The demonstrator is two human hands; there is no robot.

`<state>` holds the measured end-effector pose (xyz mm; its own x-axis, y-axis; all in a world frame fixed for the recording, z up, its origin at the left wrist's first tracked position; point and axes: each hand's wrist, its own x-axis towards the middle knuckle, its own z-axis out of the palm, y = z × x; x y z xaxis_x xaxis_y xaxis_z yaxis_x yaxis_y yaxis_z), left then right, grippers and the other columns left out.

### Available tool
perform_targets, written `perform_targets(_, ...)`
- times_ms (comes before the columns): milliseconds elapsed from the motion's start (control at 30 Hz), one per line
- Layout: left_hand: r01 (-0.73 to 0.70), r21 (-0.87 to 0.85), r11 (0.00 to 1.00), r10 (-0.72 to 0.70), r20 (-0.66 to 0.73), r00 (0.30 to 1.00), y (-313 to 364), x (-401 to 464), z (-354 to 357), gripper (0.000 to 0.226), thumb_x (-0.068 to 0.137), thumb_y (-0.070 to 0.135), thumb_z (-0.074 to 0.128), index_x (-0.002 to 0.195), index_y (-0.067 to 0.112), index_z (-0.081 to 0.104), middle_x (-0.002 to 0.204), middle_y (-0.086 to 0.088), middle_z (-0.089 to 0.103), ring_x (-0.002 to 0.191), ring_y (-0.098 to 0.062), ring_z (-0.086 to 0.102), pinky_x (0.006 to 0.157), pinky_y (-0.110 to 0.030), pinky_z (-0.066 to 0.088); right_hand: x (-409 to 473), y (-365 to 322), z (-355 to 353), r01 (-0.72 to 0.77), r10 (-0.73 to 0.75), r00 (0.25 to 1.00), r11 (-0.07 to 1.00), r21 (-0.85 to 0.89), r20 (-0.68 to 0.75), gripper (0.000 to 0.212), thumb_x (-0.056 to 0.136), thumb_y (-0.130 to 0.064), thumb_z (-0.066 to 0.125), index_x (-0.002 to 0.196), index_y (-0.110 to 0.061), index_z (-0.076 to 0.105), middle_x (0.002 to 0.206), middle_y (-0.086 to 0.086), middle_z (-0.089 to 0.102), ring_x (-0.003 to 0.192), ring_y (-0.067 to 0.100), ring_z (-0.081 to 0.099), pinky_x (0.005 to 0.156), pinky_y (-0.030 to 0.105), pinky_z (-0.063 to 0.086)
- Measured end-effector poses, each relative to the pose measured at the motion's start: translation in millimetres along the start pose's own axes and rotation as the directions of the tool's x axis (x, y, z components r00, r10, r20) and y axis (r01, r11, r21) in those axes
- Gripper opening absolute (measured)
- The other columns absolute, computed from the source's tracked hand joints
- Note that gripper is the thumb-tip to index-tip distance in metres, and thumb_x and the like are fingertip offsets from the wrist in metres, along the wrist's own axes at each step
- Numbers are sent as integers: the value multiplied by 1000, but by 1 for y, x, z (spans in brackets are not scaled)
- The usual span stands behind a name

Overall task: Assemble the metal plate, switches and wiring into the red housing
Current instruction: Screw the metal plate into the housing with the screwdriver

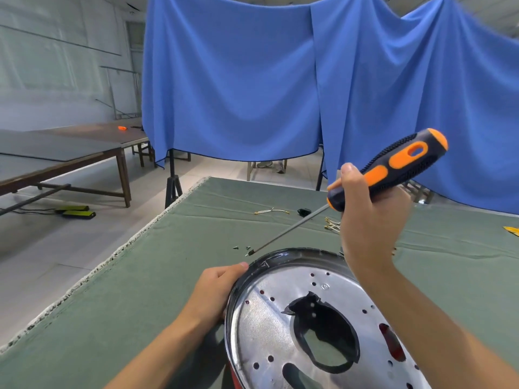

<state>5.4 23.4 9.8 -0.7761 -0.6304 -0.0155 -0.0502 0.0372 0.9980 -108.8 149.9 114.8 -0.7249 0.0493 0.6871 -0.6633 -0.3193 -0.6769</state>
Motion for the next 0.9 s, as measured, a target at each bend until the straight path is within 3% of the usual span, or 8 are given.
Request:
perform_targets(200, -3, -77, 997, 4, 6, 1000, 0, -5, 0, 32, 91, 32, 57, 80, 2, 60, 74, -17, 50, 69, -26, 41, 67, -36, 31, -2, 0, -3, -7, 6, 1000, 998, 64, 12, 32, 74, -35, 57, 50, -14, 60, 44, -8, 58, 43, 5, 50, 48, 14, 39)
perform_targets(367, -17, -66, 998, 18, 12, 1000, -1, -3, 3, 42, 91, 33, 57, 81, -7, 62, 76, -17, 51, 70, -25, 43, 68, -34, 32, 4, -1, -11, -51, 52, 999, 991, 120, -6, 31, 71, -38, 58, 46, -19, 62, 43, -5, 56, 45, 11, 48, 51, 20, 38)
perform_targets(900, -43, -81, 996, 43, 1, 999, -3, 0, 8, 31, 89, 32, 59, 77, 3, 59, 74, -17, 50, 67, -25, 42, 67, -33, 32, 5, -1, -20, -45, 46, 999, 991, 128, 0, 31, 71, -36, 55, 44, -23, 62, 43, -6, 57, 43, 7, 48, 52, 17, 39)
